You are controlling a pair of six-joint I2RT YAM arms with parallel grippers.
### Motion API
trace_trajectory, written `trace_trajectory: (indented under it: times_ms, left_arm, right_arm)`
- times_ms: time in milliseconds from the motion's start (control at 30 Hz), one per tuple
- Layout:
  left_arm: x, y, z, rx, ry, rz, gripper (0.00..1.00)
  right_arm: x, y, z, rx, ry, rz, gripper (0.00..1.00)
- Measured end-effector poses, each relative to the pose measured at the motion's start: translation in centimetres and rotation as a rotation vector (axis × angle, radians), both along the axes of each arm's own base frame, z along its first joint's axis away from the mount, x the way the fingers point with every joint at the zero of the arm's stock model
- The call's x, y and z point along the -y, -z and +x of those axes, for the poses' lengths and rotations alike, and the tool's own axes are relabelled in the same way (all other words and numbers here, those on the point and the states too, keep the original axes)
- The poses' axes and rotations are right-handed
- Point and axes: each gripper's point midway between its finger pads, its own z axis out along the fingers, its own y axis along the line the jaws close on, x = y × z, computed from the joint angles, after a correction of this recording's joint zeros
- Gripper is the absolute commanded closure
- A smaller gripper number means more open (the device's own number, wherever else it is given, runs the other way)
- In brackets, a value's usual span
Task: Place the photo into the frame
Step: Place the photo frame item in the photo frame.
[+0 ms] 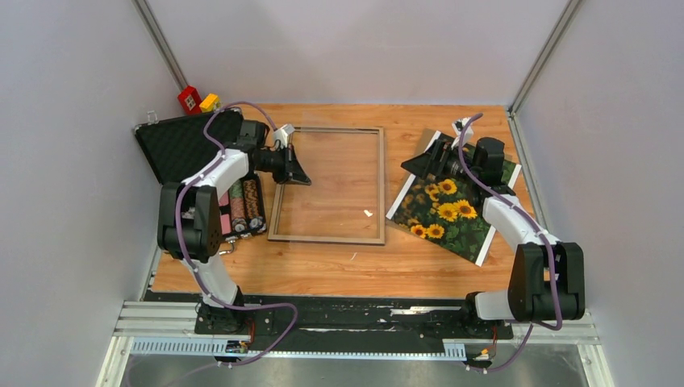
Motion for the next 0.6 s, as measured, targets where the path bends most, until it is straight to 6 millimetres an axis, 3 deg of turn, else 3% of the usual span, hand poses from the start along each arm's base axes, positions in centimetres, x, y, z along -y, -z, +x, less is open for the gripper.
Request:
trace_trajectory:
  times_ms: [367, 600]
  left_arm:
    - [-0.7, -0.2, 2.5, 0.034, -0.002, 0.073, 1.0]
    - [-1.2, -0.5, 4.1, 0.048, 0.021, 0.124, 1.0]
  right_arm:
    - [0.1, 0.2, 0.2, 0.013, 0.004, -0.016, 0.19]
    - [0.3, 1.7, 1.4, -0.034, 0.022, -0.048, 0.22]
